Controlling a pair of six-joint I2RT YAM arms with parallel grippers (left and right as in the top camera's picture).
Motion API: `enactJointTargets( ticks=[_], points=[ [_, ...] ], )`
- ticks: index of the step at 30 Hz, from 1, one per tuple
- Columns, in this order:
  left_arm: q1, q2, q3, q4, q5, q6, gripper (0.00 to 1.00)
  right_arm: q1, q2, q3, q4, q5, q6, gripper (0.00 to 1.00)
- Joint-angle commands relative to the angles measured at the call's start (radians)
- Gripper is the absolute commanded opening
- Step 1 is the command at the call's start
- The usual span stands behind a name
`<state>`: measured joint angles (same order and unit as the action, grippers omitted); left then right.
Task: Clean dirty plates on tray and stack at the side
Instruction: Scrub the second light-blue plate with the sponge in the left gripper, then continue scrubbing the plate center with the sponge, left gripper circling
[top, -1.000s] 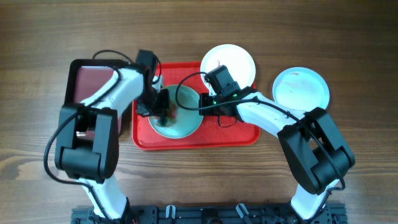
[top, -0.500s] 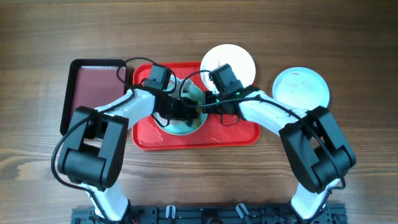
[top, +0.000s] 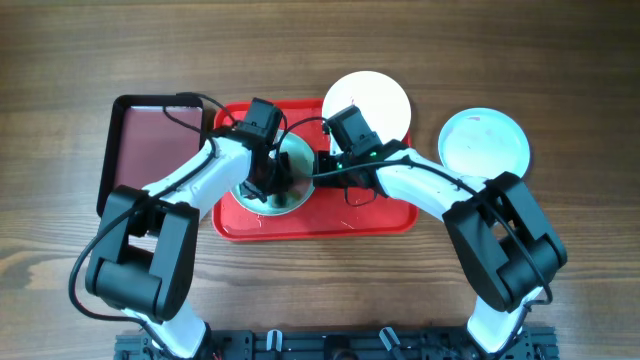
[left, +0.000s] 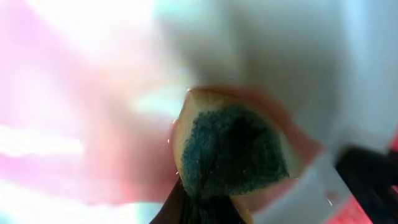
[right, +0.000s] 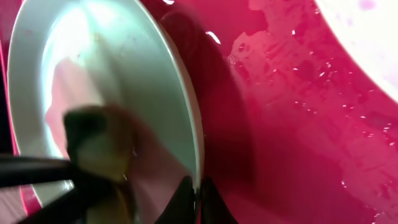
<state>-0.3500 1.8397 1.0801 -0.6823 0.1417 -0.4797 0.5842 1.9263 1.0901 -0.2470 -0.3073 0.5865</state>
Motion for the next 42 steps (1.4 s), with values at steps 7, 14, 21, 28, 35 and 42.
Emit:
enactJointTargets(
  ticks=[7,14,21,28,35,42],
  points=[
    [0.003,0.089,0.087,0.051,0.019,0.377,0.04,-0.008,0.014,-0.002,-0.045,0.008,-0.007,0.04],
    [-0.067,0.089,0.086,0.118,0.208,0.528,0.04,0.005,0.014,-0.002,-0.061,-0.01,-0.007,0.04],
    [0.038,0.089,0.086,0.233,-0.275,0.196,0.04,0.014,0.014,-0.002,-0.06,-0.009,-0.007,0.04],
    [0.137,0.088,0.086,-0.085,-0.335,0.049,0.04,0.014,0.014,-0.002,-0.042,-0.001,-0.007,0.04],
    [0.136,0.088,0.086,-0.298,0.052,0.345,0.04,0.014,0.014,-0.002,-0.017,0.002,-0.008,0.04],
    [0.136,0.088,0.086,-0.259,0.375,0.663,0.04,0.014,0.014,-0.002,-0.006,0.002,-0.011,0.04]
  ],
)
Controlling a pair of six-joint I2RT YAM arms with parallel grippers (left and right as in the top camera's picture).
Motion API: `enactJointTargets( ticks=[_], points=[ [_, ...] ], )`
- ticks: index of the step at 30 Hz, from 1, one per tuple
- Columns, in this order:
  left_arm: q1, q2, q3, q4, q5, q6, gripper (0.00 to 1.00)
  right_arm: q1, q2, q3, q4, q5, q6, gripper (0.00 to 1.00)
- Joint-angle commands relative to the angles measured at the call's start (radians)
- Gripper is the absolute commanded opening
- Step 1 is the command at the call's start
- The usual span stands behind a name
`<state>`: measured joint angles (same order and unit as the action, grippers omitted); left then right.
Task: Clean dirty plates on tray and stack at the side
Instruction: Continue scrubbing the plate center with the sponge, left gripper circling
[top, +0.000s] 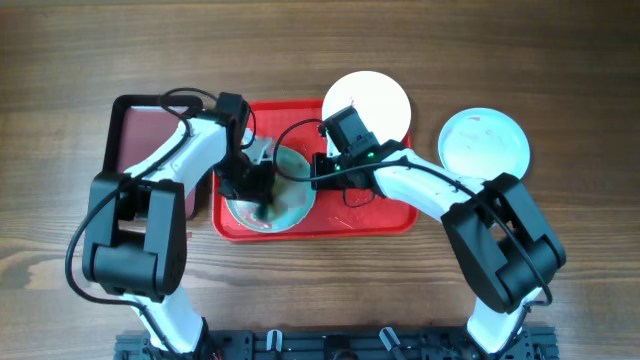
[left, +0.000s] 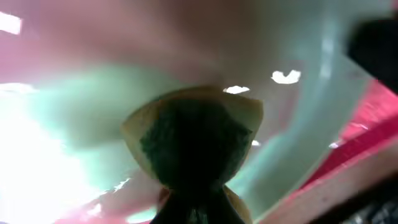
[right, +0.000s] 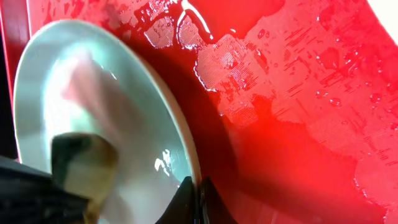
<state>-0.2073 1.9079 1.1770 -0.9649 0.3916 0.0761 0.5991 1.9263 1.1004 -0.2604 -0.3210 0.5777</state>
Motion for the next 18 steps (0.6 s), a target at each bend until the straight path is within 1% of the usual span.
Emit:
enactJointTargets(
  ticks=[1,2,4,5,6,7,8,9,11,12,13,14,15,16,18],
  points=[
    [-0.006,0.02,-0.011,0.055,0.124,0.1,0.04,-0.001,0.014,-0.012,0.008,0.016,-0.002,0.04],
    [-0.006,0.02,-0.011,0.104,0.124,0.073,0.04,-0.001,0.014,-0.012,0.008,0.015,-0.003,0.04],
    [-0.006,0.02,-0.011,0.214,0.066,-0.051,0.04,-0.001,0.014,-0.012,0.008,0.011,-0.002,0.04],
    [-0.006,0.02,-0.011,0.286,-0.05,-0.178,0.04,-0.001,0.014,-0.012,0.01,0.011,-0.001,0.04],
    [-0.006,0.02,-0.011,0.341,-0.207,-0.32,0.04,-0.001,0.014,-0.012,0.013,0.012,-0.001,0.04],
    [-0.006,0.02,-0.011,0.359,-0.332,-0.406,0.04,-0.001,0.014,-0.012,0.014,0.013,-0.001,0.04],
    [-0.006,0.02,-0.011,0.355,-0.454,-0.488,0.04,-0.001,0.014,-0.012,0.014,0.013,0.0,0.04],
    [-0.006,0.02,-0.011,0.317,-0.551,-0.557,0.04,-0.001,0.014,-0.012,0.014,0.013,0.001,0.04],
    [-0.006,0.02,-0.011,0.24,-0.607,-0.59,0.04,-0.001,0.014,-0.012,0.014,0.016,0.002,0.04],
    [-0.006,0.02,-0.011,0.198,-0.605,-0.59,0.04,-0.001,0.014,-0.012,0.013,0.015,0.001,0.04],
    [-0.006,0.019,-0.008,0.139,-0.57,-0.587,0.04,-0.001,0.014,-0.012,0.01,0.013,0.001,0.04],
    [-0.006,0.018,-0.002,0.093,-0.445,-0.51,0.04,-0.001,0.014,-0.012,0.01,0.011,0.001,0.04],
    [-0.006,0.018,0.004,0.076,-0.308,-0.415,0.04,-0.001,0.014,-0.012,0.01,0.011,0.001,0.04],
    [-0.006,0.018,0.005,0.072,-0.074,-0.262,0.04,-0.001,0.014,-0.012,0.01,0.011,0.001,0.04],
    [-0.006,0.018,0.005,0.09,0.208,-0.112,0.04,-0.001,0.014,-0.012,0.01,0.012,0.001,0.04]
  ],
)
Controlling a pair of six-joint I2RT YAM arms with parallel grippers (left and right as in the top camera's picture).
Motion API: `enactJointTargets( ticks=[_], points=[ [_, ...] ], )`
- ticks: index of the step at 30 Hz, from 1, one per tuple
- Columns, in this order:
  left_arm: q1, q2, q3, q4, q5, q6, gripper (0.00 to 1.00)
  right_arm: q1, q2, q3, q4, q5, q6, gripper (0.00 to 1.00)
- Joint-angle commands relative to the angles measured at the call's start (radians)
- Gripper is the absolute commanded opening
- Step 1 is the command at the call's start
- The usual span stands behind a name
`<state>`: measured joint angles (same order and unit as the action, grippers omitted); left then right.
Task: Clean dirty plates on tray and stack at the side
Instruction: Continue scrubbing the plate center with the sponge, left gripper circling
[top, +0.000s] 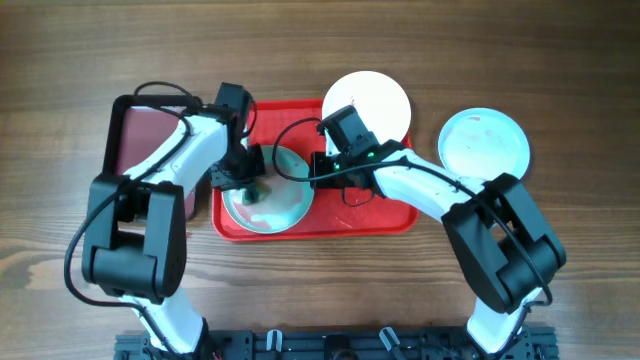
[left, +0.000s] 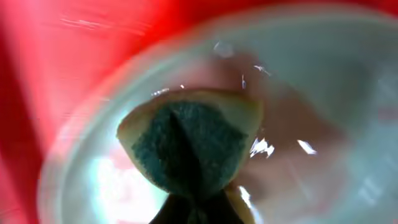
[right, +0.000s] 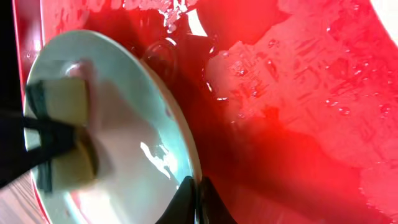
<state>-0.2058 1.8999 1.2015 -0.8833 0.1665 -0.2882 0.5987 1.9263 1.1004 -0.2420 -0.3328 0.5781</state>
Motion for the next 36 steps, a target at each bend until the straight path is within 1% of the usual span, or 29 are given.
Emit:
enactJointTargets(
  ticks=[1,3,6,7,8,10,11,12,13,15,17,19,20,21,22,24,25,26,27,28,30,34,36],
  points=[
    [-0.008,0.026,-0.019,0.026,0.507,0.286,0.04,0.0,0.014,-0.012,-0.008,0.023,0.001,0.04],
    [-0.008,0.026,-0.019,0.072,0.548,0.288,0.04,0.0,0.014,-0.012,-0.011,0.016,0.001,0.04],
    [-0.005,0.026,-0.019,0.133,0.536,0.261,0.04,0.013,0.016,-0.012,-0.047,0.02,0.009,0.04],
    [-0.005,0.026,-0.019,0.15,0.486,0.204,0.04,0.018,0.019,-0.012,-0.048,0.02,0.024,0.04],
    [-0.005,0.026,-0.019,0.162,0.391,0.123,0.04,0.021,0.031,-0.012,-0.047,0.019,0.032,0.04],
    [-0.003,0.026,-0.019,0.158,0.266,0.041,0.04,0.021,0.056,-0.012,-0.035,0.016,0.055,0.11],
    [-0.003,0.026,-0.019,0.154,0.224,0.015,0.04,0.021,0.062,-0.012,-0.031,0.016,0.069,0.12],
    [-0.003,0.026,-0.019,0.137,0.163,-0.025,0.04,0.017,0.064,-0.012,-0.026,0.016,0.08,0.06],
    [-0.003,0.026,-0.019,0.117,0.122,-0.055,0.04,0.016,0.064,-0.012,-0.02,0.016,0.08,0.04],
    [-0.003,0.026,-0.019,0.001,-0.061,-0.231,0.04,0.013,0.064,-0.012,-0.005,0.016,0.08,0.04],
    [-0.01,0.026,-0.019,-0.101,-0.186,-0.365,0.04,0.009,0.064,-0.012,-0.004,0.016,0.08,0.04],
    [-0.02,0.026,-0.019,-0.128,-0.255,-0.44,0.04,0.008,0.064,-0.012,0.0,0.016,0.08,0.04],
    [-0.029,0.026,-0.019,-0.122,-0.255,-0.437,0.04,0.008,0.064,-0.012,0.002,0.016,0.08,0.04],
    [-0.047,0.026,-0.019,-0.108,-0.254,-0.398,0.04,0.008,0.064,-0.012,0.004,0.016,0.08,0.04],
    [-0.067,0.026,-0.019,-0.093,-0.254,-0.34,0.04,0.008,0.064,-0.012,0.006,0.016,0.08,0.04],
    [-0.151,0.026,-0.019,-0.055,-0.252,-0.159,0.04,-0.006,0.064,-0.012,0.009,-0.008,0.08,0.04],
    [-0.188,0.026,-0.019,-0.047,-0.226,-0.101,0.04,-0.023,0.064,-0.012,0.008,-0.022,0.08,0.04],
    [-0.219,0.026,-0.019,-0.036,-0.162,-0.05,0.04,-0.038,0.064,-0.012,0.007,-0.042,0.079,0.04],
    [-0.239,0.026,-0.02,-0.017,-0.072,-0.027,0.04,-0.054,0.064,-0.012,0.006,-0.064,0.079,0.04],
    [-0.255,0.026,-0.024,0.015,0.018,-0.025,0.04,-0.064,0.064,-0.012,0.004,-0.071,0.077,0.04],
    [-0.262,0.026,-0.034,0.085,0.114,-0.026,0.04,-0.066,0.064,-0.012,0.003,-0.078,0.076,0.04],
    [-0.262,0.026,-0.038,0.235,0.139,-0.039,0.04,-0.06,0.064,-0.012,-0.006,-0.089,0.076,0.04],
    [-0.261,0.026,-0.038,0.337,0.14,-0.068,0.04,-0.055,0.064,-0.012,-0.006,-0.093,0.076,0.04]
  ],
)
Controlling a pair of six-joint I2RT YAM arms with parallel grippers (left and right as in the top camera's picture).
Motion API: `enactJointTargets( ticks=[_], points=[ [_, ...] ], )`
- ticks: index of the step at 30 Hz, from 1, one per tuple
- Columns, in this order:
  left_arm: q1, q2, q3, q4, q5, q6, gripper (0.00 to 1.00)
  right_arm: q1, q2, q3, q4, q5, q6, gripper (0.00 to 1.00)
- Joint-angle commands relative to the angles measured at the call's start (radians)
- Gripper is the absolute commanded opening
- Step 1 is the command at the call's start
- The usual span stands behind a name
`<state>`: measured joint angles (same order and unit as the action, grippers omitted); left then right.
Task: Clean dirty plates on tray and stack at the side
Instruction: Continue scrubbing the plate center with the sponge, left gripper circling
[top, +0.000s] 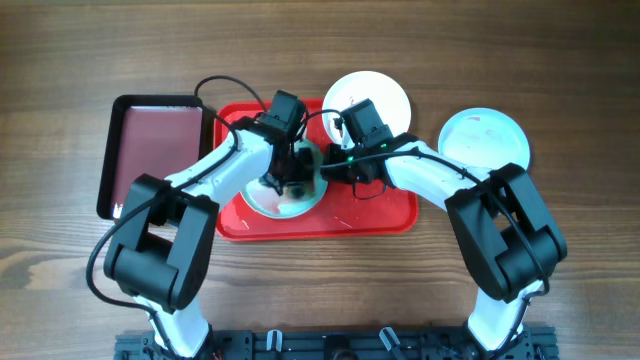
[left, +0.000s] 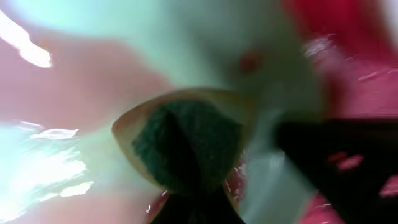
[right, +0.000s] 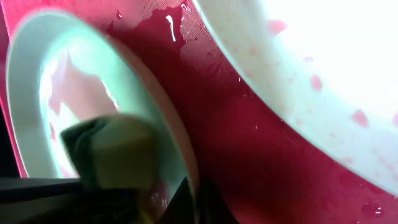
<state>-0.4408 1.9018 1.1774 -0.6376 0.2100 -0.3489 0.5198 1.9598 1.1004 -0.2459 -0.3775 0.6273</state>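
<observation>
A pale green plate (top: 283, 198) lies in the red tray (top: 370, 215), wet and smeared pink. My left gripper (top: 291, 178) is shut on a yellow sponge with a green scouring face (left: 186, 146), pressed on the plate's right part. The sponge (right: 118, 155) also shows in the right wrist view. My right gripper (top: 330, 165) is shut on the plate's right rim (right: 186, 168). A white plate (top: 375, 95) with pink spots rests on the tray's back right edge. Another white plate (top: 487, 140) sits on the table to the right.
A dark maroon tray (top: 150, 150) lies on the wooden table left of the red tray. Water drops cover the red tray floor (right: 249, 143). Cables loop over both arms above the tray.
My left gripper has moved with the sponge from the plate's left side to its right part, close to my right gripper. The plate and right gripper sit slightly further right.
The sponge was first on the middle of the green plate, the right gripper pinching the plate's rim. Then the sponge was at the plate's lower left, then at its left edge. Now it presses near the right rim, the right gripper holding throughout.
</observation>
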Motion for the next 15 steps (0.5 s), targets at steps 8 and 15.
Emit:
enactJointTargets(
  ticks=[8,15],
  points=[
    [0.082,0.027,-0.014,0.071,-0.232,-0.087,0.04,0.027,0.031,-0.012,-0.013,-0.043,0.026,0.04],
    [0.335,0.027,-0.014,-0.079,-0.336,-0.051,0.04,0.027,0.031,-0.012,-0.016,-0.039,0.019,0.04]
  ],
)
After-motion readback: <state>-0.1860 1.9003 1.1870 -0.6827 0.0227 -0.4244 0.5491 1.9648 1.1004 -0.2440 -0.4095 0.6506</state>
